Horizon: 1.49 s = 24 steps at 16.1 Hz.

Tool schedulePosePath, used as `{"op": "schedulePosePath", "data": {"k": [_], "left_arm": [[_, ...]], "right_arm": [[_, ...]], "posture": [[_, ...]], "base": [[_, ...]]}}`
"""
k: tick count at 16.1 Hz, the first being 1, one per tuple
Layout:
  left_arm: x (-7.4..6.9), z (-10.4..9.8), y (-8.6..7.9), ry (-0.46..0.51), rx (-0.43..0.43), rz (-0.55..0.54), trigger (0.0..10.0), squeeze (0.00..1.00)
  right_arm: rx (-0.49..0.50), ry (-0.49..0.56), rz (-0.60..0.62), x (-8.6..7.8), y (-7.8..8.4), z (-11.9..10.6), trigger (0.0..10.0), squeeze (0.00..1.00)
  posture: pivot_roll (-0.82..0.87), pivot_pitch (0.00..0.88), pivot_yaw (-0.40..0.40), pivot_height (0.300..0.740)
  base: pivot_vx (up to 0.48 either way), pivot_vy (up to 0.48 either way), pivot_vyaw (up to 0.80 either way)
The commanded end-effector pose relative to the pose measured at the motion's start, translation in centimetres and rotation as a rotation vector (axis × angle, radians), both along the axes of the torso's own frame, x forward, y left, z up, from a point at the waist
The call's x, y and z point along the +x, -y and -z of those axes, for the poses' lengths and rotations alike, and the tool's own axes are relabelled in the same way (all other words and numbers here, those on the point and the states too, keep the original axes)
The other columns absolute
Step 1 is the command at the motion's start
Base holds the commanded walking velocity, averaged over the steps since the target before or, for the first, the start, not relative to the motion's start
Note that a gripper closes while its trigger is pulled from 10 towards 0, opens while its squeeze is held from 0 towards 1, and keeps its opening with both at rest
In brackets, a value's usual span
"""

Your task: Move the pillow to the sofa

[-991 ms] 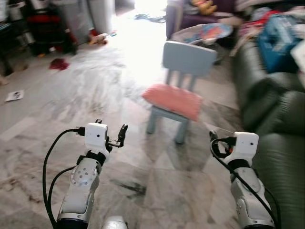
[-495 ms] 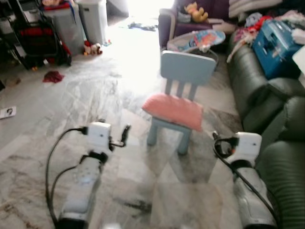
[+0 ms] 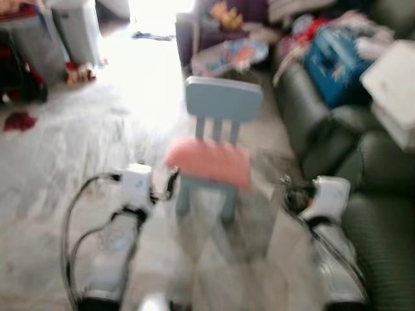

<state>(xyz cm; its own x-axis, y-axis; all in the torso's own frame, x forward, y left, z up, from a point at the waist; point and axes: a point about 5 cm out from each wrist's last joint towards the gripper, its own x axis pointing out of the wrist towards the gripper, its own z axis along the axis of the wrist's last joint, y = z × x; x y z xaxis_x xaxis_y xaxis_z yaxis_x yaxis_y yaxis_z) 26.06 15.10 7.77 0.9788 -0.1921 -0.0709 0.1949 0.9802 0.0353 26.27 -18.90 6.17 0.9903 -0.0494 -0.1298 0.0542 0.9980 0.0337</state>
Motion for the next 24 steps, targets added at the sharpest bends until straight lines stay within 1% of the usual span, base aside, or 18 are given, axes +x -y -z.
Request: {"op": "schedulePosePath", "data": {"k": [1, 4, 6, 8, 10, 11, 12, 13, 14, 16, 18, 20, 24], "left_arm": [[0.1, -0.5, 0.9, 0.019, -0.015, 0.021, 10.0, 0.0], [0.0, -0.4, 0.8, 0.015, -0.014, 0.013, 10.0, 0.0], [0.2, -0.2, 0.9, -0.001, -0.005, 0.005, 10.0, 0.0], [0.8, -0.5, 1.2, -0.005, -0.001, 0.019, 10.0, 0.0], [1.4, -0.8, 1.2, -0.003, 0.016, 0.038, 10.0, 0.0], [1.6, -0.8, 1.2, -0.003, 0.016, 0.062, 10.0, 0.0], [1.7, -0.9, 1.1, 0.007, 0.04, 0.076, 10.0, 0.0], [1.7, -0.9, 1.0, 0.001, 0.033, 0.074, 10.0, 0.0], [1.6, -0.7, 1.0, -0.007, 0.025, 0.066, 10.0, 0.0], [0.9, -0.4, 0.8, -0.006, 0.026, 0.041, 10.0, 0.0], [0.7, -0.3, 0.6, -0.009, 0.023, 0.019, 10.0, 0.0], [0.6, -0.2, 0.3, -0.013, 0.026, 0.01, 10.0, 0.0], [0.5, -0.2, 0.1, -0.018, 0.037, 0.004, 10.0, 0.0]], "right_arm": [[-0.018, -0.003, 0.031, -0.4, 1.0, 0.1, 10.0, 0.0], [-0.01, 0.002, 0.038, -0.8, 1.2, 0.1, 10.0, 0.0], [0.002, 0.006, 0.074, -1.5, 1.4, 0.3, 10.0, 0.0], [0.018, 0.013, 0.122, -1.8, 1.4, 0.5, 10.0, 0.0], [0.029, 0.018, 0.134, -1.9, 1.0, 0.6, 10.0, 0.0], [0.031, 0.018, 0.138, -2.1, 0.9, 0.7, 10.0, 0.0], [0.034, 0.017, 0.14, -2.2, 1.0, 0.7, 10.0, 0.0], [0.034, 0.016, 0.138, -2.2, 0.9, 0.7, 10.0, 0.0], [0.03, 0.014, 0.128, -2.1, 0.9, 0.6, 10.0, 0.0], [0.027, 0.007, 0.102, -1.7, 0.9, 0.6, 10.0, 0.0], [0.027, 0.006, 0.095, -1.5, 0.9, 0.5, 10.0, 0.0], [0.029, 0.006, 0.081, -1.2, 0.6, 0.5, 10.0, 0.0], [0.03, 0.003, 0.075, -1.3, 0.6, 0.5, 10.0, 0.0]], "posture": [[0.04, 0.0, -0.054, 0.74], [0.04, 0.0, -0.044, 0.74], [0.03, 0.0, 0.003, 0.74], [0.02, 0.0, 0.043, 0.74], [0.01, 0.0, 0.068, 0.74], [0.01, 0.0, 0.068, 0.74], [0.0, 0.0, 0.063, 0.74], [0.0, 0.0, 0.06, 0.74], [0.0, 0.0, 0.056, 0.74], [0.02, 0.0, 0.026, 0.74], [0.03, 0.0, 0.015, 0.74], [0.04, 0.0, 0.01, 0.74], [0.03, 0.0, 0.012, 0.74]], "base": [[0.0, 0.0, 0.0], [0.0, 0.0, 0.0], [0.0, 0.0, 0.0], [0.0, 0.0, 0.0], [0.0, 0.0, 0.0], [0.0, 0.0, 0.0], [0.0, 0.0, 0.0], [0.0, 0.0, 0.0], [0.0, 0.0, 0.0], [0.124, 0.0, 0.0], [0.285, 0.317, 0.0], [0.328, 0.351, -0.41], [0.331, 0.347, 0.0]]}}
